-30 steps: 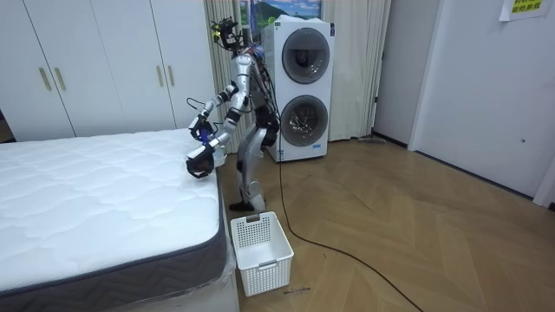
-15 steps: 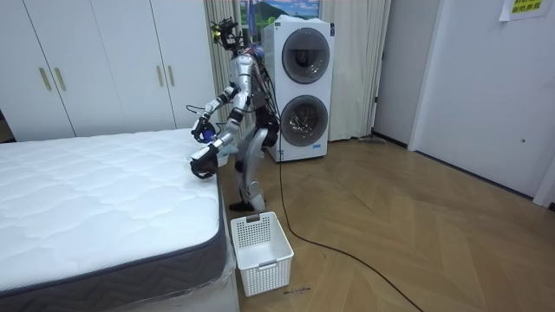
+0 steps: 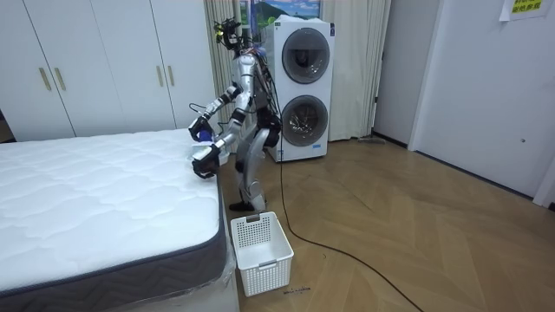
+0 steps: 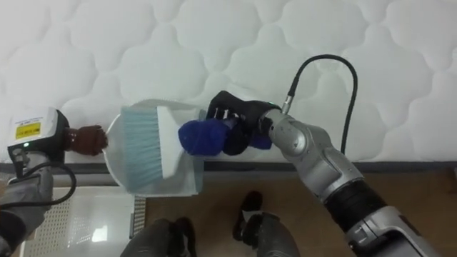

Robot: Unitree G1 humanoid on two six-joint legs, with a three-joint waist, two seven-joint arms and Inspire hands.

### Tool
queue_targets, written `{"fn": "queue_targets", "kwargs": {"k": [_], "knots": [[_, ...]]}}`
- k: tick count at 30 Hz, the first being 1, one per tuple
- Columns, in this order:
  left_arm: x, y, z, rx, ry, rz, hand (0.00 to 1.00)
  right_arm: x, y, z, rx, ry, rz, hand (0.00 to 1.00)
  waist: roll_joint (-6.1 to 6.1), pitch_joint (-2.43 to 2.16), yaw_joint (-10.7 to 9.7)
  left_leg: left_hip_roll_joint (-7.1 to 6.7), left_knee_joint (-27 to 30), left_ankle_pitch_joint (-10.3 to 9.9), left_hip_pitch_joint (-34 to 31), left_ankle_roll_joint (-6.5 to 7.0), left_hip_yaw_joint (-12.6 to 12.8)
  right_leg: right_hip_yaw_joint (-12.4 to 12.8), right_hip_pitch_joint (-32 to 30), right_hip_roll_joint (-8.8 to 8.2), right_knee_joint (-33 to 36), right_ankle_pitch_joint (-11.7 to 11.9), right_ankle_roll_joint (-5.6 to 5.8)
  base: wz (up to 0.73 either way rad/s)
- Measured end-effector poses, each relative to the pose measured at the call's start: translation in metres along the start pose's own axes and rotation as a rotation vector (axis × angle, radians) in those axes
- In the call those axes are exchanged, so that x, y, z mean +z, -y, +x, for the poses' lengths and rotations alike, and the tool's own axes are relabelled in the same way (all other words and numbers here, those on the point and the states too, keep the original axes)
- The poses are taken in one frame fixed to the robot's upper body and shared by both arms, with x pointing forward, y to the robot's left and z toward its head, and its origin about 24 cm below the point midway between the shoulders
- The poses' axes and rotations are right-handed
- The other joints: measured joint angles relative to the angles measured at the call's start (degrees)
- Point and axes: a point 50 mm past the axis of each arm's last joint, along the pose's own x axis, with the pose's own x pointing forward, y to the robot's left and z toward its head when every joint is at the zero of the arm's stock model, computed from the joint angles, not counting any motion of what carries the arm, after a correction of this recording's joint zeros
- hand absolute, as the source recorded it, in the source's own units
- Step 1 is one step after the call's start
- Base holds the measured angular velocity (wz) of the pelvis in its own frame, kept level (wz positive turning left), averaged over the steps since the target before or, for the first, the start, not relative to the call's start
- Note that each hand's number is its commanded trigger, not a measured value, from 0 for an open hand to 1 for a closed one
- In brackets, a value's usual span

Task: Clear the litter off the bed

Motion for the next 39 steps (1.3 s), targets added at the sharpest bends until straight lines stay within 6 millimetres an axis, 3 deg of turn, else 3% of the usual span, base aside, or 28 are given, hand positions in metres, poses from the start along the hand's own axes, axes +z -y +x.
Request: {"fn": "queue_targets", "kwargs": {"k": [7, 10, 16, 17, 19, 21, 26, 27, 29, 34, 39], "knots": [[0.002, 0.011, -0.012, 0.002, 0.025, -0.061, 1.00, -0.016, 0.001, -0.010, -0.103, -0.019, 0.086, 1.00, -0.64, -0.42, -1.11, -0.49, -0.37, -0.12, 1.82, 0.22, -0.02, 0.36, 1.04, -0.78, 1.68, -1.10, 0.27, 0.04], [0.001, 0.017, -0.020, 0.003, 0.038, -0.073, 1.00, -0.025, 0.003, -0.017, -0.172, -0.036, 0.124, 1.00, -0.88, -0.64, -1.58, -0.40, -0.68, -0.31, 3.41, 0.05, -0.01, 0.91, 2.37, -0.35, 1.25, -1.38, 0.49, -0.02], [0.001, 0.024, -0.030, 0.011, 0.029, -0.156, 1.00, -0.058, 0.011, -0.036, -0.378, -0.117, 0.366, 1.00, -0.68, -0.91, -2.52, -0.38, -3.03, -0.29, 7.34, -0.24, 0.32, 1.26, 6.27, 0.72, -1.66, -0.83, 1.26, -0.07], [-0.001, 0.027, -0.033, 0.006, 0.021, -0.171, 1.00, -0.063, 0.013, -0.040, -0.416, -0.131, 0.400, 1.00, -0.58, -1.08, -2.86, -0.40, -3.70, -0.28, 8.39, -0.26, 0.58, 1.34, 7.21, 0.79, -2.25, -0.74, 1.41, -0.08], [-0.005, 0.033, -0.041, -0.005, 0.008, -0.183, 1.00, -0.071, 0.012, -0.048, -0.466, -0.151, 0.436, 1.00, -0.23, -1.95, -3.29, -0.27, -4.85, -0.14, 9.51, -0.39, 0.72, 1.36, 8.49, 1.35, -3.85, -0.13, 1.50, -0.10], [-0.009, 0.038, -0.048, -0.010, -0.014, -0.209, 1.00, -0.083, 0.006, -0.058, -0.514, -0.193, 0.499, 1.00, 0.09, -2.29, -3.24, 0.46, -6.65, 0.00, 12.01, -0.63, 1.15, 1.02, 11.43, 2.67, -6.41, 0.53, 1.91, -0.10], [-0.011, 0.043, -0.056, -0.006, -0.047, -0.263, 1.00, -0.096, 0.000, -0.072, -0.587, -0.243, 0.593, 0.98, 1.09, -2.98, -3.29, 0.38, -9.34, 0.24, 16.29, -0.88, 1.46, 0.75, 15.23, 2.91, -8.40, 0.82, 1.96, -0.03], [-0.011, 0.044, -0.058, -0.008, -0.043, -0.274, 1.00, -0.098, -0.001, -0.074, -0.605, -0.244, 0.615, 0.58, 1.17, -3.05, -3.28, 0.19, -10.34, 0.32, 17.64, -1.01, 1.60, 0.84, 16.29, 2.92, -8.70, 0.65, 2.16, 0.00], [-0.012, 0.047, -0.063, -0.018, -0.043, -0.286, 1.00, -0.100, -0.003, -0.080, -0.633, -0.242, 0.631, 0.00, 1.16, -3.13, -3.22, -0.33, -12.40, 0.68, 19.94, -1.28, 1.51, 1.02, 18.23, 2.97, -9.58, 0.32, 2.52, 0.03], [-0.017, 0.057, -0.080, -0.031, -0.093, -0.338, 1.00, -0.100, -0.004, -0.085, -0.693, -0.225, 0.663, 0.00, 1.15, -3.46, -2.22, -0.41, -16.71, 1.37, 24.64, -1.91, 3.03, 0.87, 21.32, 3.88, -11.35, -0.39, 2.72, -0.07], [-0.023, 0.061, -0.091, -0.038, -0.123, -0.380, 1.00, -0.095, -0.007, -0.090, -0.794, -0.216, 0.701, 0.00, 1.85, -3.85, -1.68, -0.11, -17.89, 1.88, 26.69, -2.71, 1.30, -1.37, 24.90, 4.19, -12.37, -1.92, 2.89, 0.18]]}}
